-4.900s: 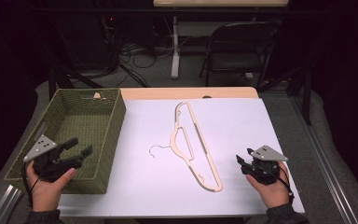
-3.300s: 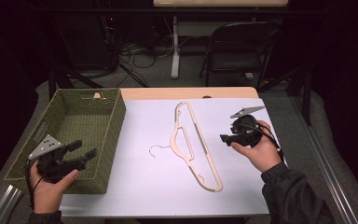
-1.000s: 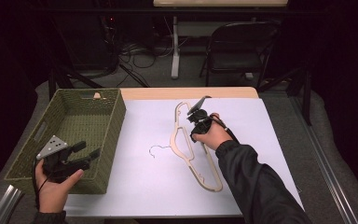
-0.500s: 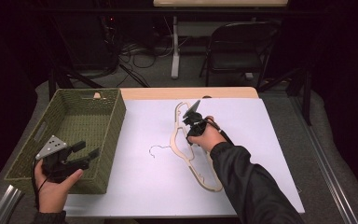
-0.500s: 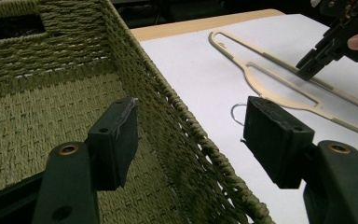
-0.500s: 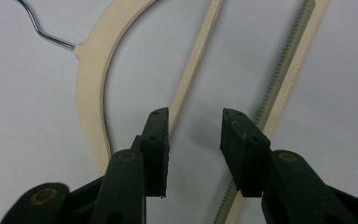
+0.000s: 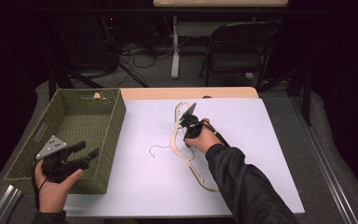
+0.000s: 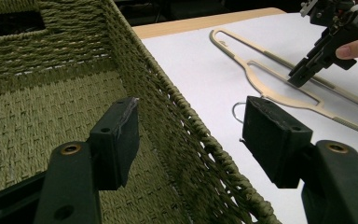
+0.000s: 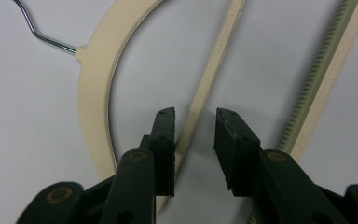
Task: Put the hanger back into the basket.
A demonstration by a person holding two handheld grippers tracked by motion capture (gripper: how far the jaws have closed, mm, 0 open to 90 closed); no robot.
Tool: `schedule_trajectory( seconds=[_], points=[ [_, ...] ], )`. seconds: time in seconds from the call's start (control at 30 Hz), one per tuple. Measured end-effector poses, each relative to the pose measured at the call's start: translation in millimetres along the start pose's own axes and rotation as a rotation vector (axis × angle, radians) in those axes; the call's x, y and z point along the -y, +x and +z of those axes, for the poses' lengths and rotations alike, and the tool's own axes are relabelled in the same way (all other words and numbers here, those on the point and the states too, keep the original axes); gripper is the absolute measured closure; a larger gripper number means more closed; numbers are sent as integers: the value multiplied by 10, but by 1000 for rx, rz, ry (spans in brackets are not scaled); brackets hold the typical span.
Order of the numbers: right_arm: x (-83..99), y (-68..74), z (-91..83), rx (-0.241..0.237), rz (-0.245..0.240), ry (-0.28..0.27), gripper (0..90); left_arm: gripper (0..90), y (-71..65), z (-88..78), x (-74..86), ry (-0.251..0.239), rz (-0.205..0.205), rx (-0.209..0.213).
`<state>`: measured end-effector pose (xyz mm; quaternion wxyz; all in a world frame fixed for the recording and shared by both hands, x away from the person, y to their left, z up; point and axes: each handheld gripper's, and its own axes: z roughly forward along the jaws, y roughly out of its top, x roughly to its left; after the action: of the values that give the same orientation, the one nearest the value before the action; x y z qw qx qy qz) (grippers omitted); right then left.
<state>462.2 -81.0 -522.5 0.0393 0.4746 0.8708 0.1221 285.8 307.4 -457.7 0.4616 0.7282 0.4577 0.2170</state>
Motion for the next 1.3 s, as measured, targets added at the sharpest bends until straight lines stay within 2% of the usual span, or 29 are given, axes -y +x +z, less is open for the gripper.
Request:
schedule_trajectory(
  seconds=[0.03,0.07,0.17,0.2,0.23,0.27,0.3,0.5,0.7,0.73,0.77,0.83,0.87,0.93,1.0,1.03,1.1,1.23,1.27,1.3],
  points=[
    [-6,0,-4,10,-14,16,690,362,1,-1,1,0,-1,-1],
    [-8,-1,-6,-2,-17,25,691,362,4,-3,1,1,1,-3],
    [1,28,8,-2,-13,13,696,362,7,-5,2,-2,-5,-2],
    [-8,26,-4,-13,-25,33,698,362,8,-5,2,-2,-5,-3],
    [-4,35,8,-3,-28,24,698,362,8,-4,3,-2,-6,-3],
    [5,45,26,-18,-11,6,698,363,8,-4,3,-2,-7,-2],
    [-4,43,15,1,-32,32,699,363,7,-3,3,-1,-7,-2],
    [-8,50,43,-2,-31,40,715,367,12,-5,4,1,-9,-4],
    [2,49,58,11,-19,19,770,370,15,-9,5,-1,-12,-6],
    [17,58,95,0,17,-32,775,370,15,-10,4,0,-12,-8],
    [13,70,76,6,42,-4,778,370,14,-11,4,0,-12,-8],
    [-1,53,46,18,13,38,782,371,15,-12,3,-2,-12,-6],
    [11,55,60,5,30,16,785,372,14,-12,4,-4,-13,-5],
    [3,32,35,6,15,55,802,372,14,-13,3,-2,-12,-5],
    [4,13,18,17,23,81,837,372,12,-13,1,-2,-12,-5],
    [12,1,18,4,31,69,855,372,10,-13,0,-2,-12,-5],
    [24,1,14,10,-3,69,857,373,5,-15,-3,-4,-10,-4],
    [46,24,-1,6,0,57,857,377,-7,-19,-9,-7,-7,-2],
    [40,16,-21,3,-16,77,857,378,-11,-20,-10,-7,-6,-2],
    [44,15,-23,5,-23,73,857,379,-15,-20,-11,-8,-4,-3]
  ],
)
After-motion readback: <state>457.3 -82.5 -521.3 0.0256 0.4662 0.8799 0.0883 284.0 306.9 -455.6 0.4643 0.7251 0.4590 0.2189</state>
